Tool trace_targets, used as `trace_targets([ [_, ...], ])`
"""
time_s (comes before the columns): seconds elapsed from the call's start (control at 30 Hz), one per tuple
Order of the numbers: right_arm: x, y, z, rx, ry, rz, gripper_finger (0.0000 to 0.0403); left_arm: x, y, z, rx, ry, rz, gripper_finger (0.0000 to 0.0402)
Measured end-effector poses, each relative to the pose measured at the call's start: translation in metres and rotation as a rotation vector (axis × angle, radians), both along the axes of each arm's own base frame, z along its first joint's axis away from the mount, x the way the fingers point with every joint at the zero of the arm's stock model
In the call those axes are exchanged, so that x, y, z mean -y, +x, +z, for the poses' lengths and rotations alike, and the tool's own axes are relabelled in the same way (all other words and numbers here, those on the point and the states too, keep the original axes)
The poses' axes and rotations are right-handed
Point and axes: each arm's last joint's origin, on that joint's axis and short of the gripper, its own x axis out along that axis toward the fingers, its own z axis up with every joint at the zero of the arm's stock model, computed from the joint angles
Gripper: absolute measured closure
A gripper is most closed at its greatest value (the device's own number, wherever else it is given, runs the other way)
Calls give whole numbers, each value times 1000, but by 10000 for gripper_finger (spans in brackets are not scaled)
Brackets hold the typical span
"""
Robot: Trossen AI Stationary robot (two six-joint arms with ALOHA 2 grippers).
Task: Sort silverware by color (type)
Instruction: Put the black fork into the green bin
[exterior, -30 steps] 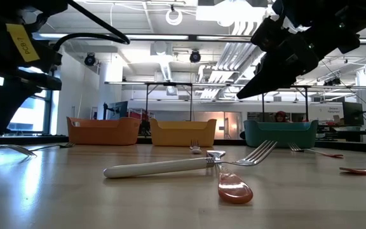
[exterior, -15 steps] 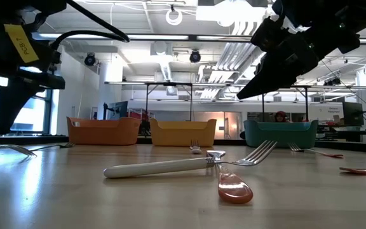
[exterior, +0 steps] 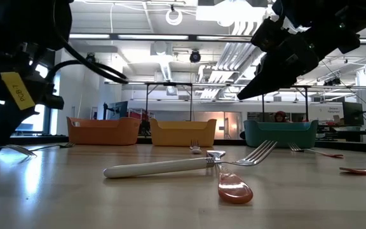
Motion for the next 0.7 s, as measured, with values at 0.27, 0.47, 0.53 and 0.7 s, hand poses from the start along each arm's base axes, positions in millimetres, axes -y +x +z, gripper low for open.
trace_targets([
  [0.27,0,0,0,-5,5,-3,402,0,-1,0,0,-3,0,280],
  [0.47,0,0,-1,-6,5,-3,402,0,-1,0,-11,-15,7,347],
  [0.53,0,0,-1,-6,5,-3,402,0,-1,0,-17,-16,7,369],
  [0.7,0,0,-1,-5,5,-3,402,0,-1,4,-28,-12,8,398],
])
